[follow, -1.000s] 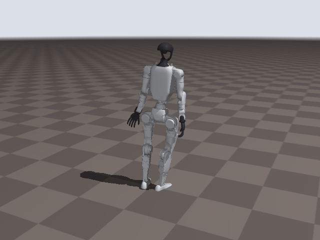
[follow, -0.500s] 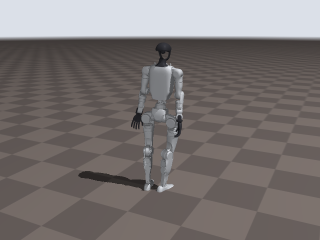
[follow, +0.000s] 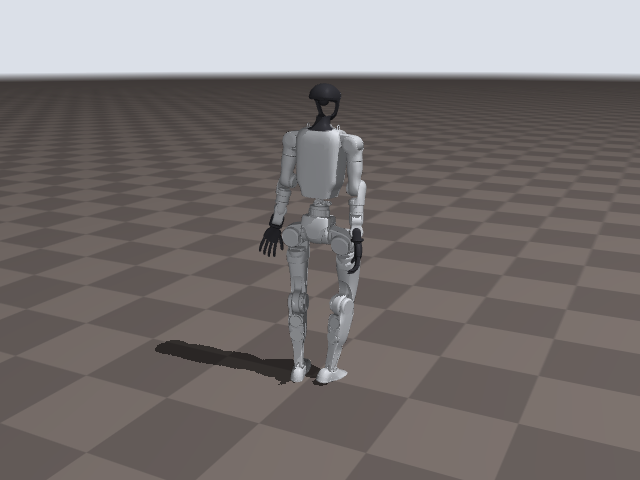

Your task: Upper body actions

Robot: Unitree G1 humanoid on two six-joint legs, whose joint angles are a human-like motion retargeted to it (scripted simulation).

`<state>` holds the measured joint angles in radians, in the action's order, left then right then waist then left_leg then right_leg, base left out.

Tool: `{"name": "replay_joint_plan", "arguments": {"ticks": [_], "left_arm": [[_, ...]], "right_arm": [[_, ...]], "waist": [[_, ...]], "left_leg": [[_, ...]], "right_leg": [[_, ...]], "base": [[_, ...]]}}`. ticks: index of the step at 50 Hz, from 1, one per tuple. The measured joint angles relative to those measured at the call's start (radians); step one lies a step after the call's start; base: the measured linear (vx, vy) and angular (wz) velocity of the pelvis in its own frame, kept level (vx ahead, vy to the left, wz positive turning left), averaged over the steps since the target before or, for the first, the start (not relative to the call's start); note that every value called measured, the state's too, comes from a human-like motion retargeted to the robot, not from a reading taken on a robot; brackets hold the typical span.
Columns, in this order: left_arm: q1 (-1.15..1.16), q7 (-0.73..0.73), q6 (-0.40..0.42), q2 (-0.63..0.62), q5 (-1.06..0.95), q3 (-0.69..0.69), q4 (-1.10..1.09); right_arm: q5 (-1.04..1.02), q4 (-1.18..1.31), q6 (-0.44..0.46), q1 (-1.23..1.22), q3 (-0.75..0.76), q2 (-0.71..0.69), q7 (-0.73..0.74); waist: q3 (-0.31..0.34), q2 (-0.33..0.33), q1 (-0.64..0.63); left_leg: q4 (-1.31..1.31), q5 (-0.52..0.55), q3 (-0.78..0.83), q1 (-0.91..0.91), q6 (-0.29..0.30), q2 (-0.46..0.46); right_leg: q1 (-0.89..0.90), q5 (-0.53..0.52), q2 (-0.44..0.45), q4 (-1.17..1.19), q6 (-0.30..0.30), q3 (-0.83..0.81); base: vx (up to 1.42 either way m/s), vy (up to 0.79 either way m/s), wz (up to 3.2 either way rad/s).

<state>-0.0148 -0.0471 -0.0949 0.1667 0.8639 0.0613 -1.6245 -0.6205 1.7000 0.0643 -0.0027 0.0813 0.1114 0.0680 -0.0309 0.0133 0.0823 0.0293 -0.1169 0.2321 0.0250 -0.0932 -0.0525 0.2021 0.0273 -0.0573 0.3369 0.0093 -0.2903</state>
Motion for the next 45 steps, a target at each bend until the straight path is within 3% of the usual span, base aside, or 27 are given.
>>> {"name": "replay_joint_plan", "arguments": {"ticks": [10, 21, 45], "left_arm": [[0.015, -0.018, 0.006, -0.018, -0.029, -0.015, 0.016], [0.038, -0.17, -0.023, -0.034, -0.045, 0.005, 0.016], [-0.003, -0.14, -0.013, -0.042, -0.049, 0.036, 0.034]], "right_arm": [[-0.032, 0.0, 0.026, 0.05, 0.007, 0.005, -0.022], [-0.033, 0.0, -0.002, -0.014, -0.001, -0.006, 0.008], [-0.035, 0.0, 0.001, 0.019, 0.002, -0.003, -0.024]], "waist": [[-0.024, 0.005, -0.002], [-0.032, 0.011, 0.016], [-0.035, 0.031, 0.011]], "left_leg": [[0.009, 0.003, -0.017, -0.011, 0.017, -0.007], [0.012, 0.027, -0.017, -0.002, 0.042, 0.003], [0.002, 0.052, 0.006, 0.024, 0.067, 0.019]], "right_leg": [[-0.092, 0.06, 0.023, -0.161, -0.085, -0.047], [-0.125, 0.039, 0.036, -0.242, -0.075, -0.057], [-0.137, 0.015, 0.06, -0.337, -0.087, -0.073]], "base": [[0.04, -0.08, -0.02], [-0.01, -0.12, 0.07], [-0.04, -0.09, -0.01]]}}
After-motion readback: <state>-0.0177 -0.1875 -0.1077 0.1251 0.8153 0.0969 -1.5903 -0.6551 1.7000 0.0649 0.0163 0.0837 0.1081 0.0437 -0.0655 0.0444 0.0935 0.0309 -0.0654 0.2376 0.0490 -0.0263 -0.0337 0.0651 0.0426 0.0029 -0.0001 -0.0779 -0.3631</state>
